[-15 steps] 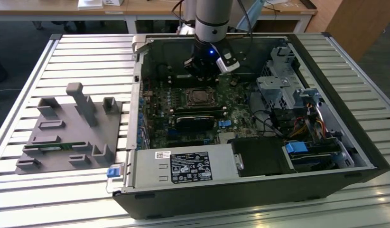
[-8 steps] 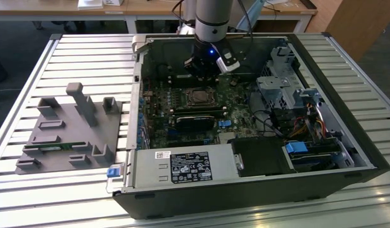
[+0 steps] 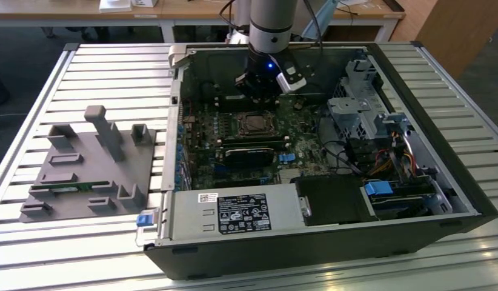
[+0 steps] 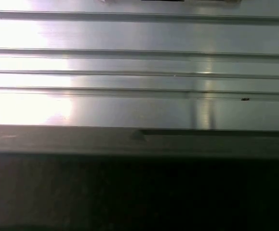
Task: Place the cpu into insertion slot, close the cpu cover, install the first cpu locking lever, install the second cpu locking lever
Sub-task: 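Install the first cpu locking lever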
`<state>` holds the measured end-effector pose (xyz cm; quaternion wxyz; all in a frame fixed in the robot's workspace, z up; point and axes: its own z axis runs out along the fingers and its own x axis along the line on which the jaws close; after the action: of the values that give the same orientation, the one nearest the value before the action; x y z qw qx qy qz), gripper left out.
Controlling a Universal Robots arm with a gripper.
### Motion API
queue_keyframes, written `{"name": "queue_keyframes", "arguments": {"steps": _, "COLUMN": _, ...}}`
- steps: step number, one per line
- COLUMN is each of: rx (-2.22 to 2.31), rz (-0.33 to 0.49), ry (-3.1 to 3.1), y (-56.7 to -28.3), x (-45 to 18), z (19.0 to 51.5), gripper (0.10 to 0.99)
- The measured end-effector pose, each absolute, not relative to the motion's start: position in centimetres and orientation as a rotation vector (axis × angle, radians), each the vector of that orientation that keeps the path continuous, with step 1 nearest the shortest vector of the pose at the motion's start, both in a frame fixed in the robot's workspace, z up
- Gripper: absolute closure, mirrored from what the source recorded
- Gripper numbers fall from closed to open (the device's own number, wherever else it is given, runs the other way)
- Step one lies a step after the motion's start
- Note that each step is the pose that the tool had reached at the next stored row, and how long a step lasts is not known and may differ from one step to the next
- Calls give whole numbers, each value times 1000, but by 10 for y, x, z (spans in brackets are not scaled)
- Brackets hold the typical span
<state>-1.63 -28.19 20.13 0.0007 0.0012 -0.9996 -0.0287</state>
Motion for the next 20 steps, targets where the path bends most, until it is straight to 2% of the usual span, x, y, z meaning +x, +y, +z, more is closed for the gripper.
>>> {"name": "queue_keyframes", "arguments": {"steps": 20, "rx": 4, "rz": -63, "ry": -3138, "y": -281, "x": -15, "z": 198, "gripper": 980}}
